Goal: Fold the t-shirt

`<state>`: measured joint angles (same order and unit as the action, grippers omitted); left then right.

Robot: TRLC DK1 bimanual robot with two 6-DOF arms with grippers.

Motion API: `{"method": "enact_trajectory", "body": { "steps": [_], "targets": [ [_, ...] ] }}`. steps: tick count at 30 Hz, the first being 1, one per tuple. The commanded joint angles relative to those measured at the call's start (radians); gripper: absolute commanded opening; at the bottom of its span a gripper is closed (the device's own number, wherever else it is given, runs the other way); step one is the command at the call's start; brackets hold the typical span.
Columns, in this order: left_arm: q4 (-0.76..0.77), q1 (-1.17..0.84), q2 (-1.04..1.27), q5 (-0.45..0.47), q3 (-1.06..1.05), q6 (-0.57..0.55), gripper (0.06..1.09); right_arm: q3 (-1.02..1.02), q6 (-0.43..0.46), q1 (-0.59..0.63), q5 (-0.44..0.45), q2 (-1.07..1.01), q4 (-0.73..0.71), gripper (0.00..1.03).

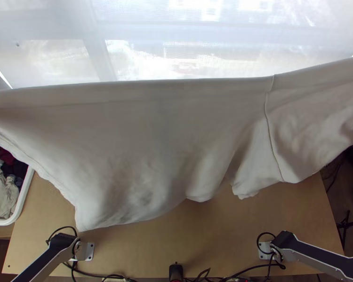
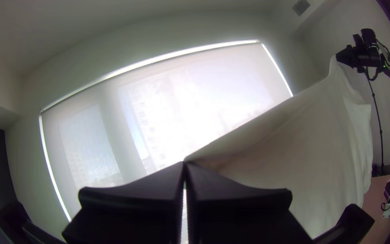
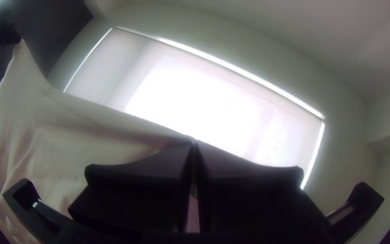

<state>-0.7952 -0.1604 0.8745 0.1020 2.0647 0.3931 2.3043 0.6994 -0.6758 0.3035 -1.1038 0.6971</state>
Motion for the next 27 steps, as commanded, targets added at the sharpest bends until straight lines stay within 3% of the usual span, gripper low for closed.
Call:
{"method": "enact_trajectory", "body": {
  "steps": [1, 7, 17, 27],
  "targets": [
    [0.056, 0.051, 0.0, 0.008, 0.0, -0.033, 0.09, 0.003, 0.006, 0.01, 0.009, 0.002, -0.105, 0.03],
    [0.094, 0.094, 0.011, 0.008, 0.0, -0.054, 0.09, 0.014, -0.06, 0.012, 0.009, -0.018, -0.2, 0.03],
    [0.139, 0.16, 0.015, 0.008, 0.026, -0.04, 0.09, 0.081, -0.023, 0.013, -0.026, -0.008, -0.338, 0.03],
    [0.073, 0.167, -0.017, 0.061, 0.043, -0.02, 0.09, 0.072, -0.046, 0.013, -0.037, 0.07, -0.176, 0.03]
  ]
}}
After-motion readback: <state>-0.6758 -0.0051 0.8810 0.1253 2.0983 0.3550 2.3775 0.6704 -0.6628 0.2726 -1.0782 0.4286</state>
